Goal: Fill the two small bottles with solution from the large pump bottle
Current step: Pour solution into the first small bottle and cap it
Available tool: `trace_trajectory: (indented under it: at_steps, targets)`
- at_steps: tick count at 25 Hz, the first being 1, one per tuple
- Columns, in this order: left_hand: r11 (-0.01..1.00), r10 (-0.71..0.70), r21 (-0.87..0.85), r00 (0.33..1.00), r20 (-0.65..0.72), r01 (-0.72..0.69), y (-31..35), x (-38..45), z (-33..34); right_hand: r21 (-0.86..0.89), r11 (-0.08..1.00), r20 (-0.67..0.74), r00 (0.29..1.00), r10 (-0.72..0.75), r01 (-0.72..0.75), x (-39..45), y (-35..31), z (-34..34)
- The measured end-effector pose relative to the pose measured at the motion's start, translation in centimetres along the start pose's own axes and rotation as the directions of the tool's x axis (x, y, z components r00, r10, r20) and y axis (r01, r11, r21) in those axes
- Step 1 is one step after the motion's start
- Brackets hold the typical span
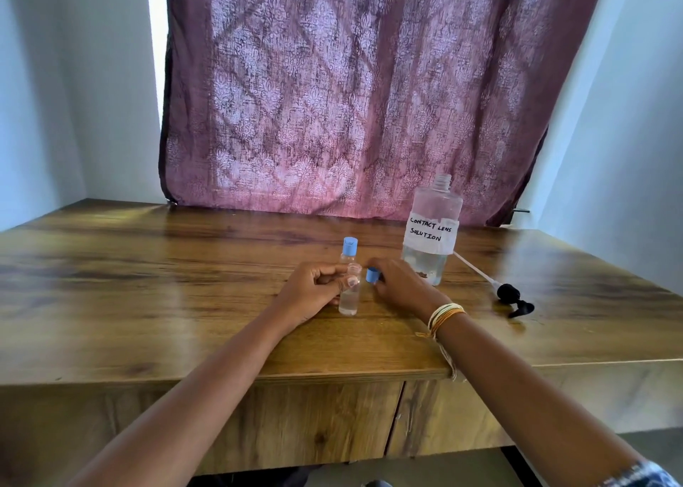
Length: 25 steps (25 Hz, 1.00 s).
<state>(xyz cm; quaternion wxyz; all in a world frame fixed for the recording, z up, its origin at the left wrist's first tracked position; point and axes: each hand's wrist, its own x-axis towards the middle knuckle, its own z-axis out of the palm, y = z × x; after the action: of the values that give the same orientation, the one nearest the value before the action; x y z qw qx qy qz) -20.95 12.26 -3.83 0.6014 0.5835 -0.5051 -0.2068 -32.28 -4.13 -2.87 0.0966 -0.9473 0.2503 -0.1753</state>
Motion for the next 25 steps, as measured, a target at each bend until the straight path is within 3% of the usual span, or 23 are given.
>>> trace_trajectory:
  at_steps: [5,13,19,25]
  targets:
    - [1.0,0.006,-0.015,1.0,0.01,-0.005,0.0,-0.1,0.0,0.248,0.969,-0.199,0.979,0.041,0.01,-0.9,-1.2,-1.1]
    - [0.992,-0.038,-0.124,0.999,0.02,0.041,-0.1,0.0,0.1,0.627,0.758,-0.319,0.947,0.042,0.178,-2.3,-4.6,-3.1]
    - [0.994,-0.034,-0.1,0.999,0.021,0.036,-0.1,0.0,0.0,0.636,0.757,-0.335,0.937,0.1,0.147,-2.9,-5.4,-2.5]
    - [0.995,-0.023,-0.092,0.999,0.03,0.025,0.3,-0.2,0.1,0.643,0.74,-0.254,0.966,-0.036,0.197,-2.7,-5.6,-3.2]
